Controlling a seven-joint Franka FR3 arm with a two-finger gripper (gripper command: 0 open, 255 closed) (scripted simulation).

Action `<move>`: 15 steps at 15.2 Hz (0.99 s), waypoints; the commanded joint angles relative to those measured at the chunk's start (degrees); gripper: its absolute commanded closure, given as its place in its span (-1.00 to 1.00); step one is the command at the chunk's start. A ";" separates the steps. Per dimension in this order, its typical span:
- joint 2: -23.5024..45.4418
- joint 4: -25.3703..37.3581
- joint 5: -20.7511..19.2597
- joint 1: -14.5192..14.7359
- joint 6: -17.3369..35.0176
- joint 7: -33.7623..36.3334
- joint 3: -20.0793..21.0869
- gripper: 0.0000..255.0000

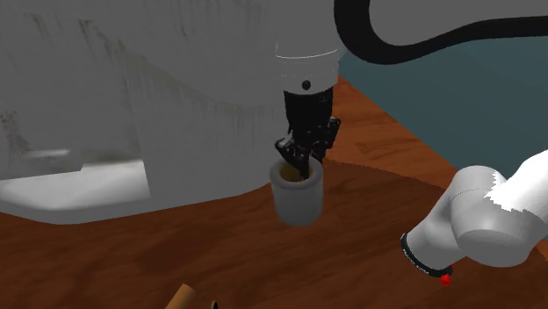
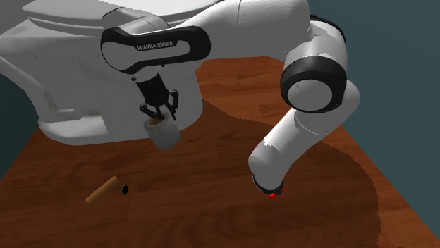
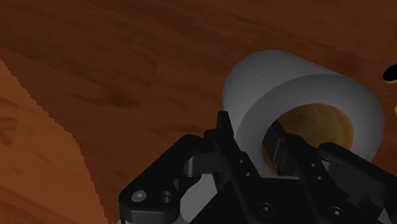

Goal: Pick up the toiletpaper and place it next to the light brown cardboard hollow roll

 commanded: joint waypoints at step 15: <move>3.58 8.37 2.08 3.11 -5.91 18.39 4.74 -1.00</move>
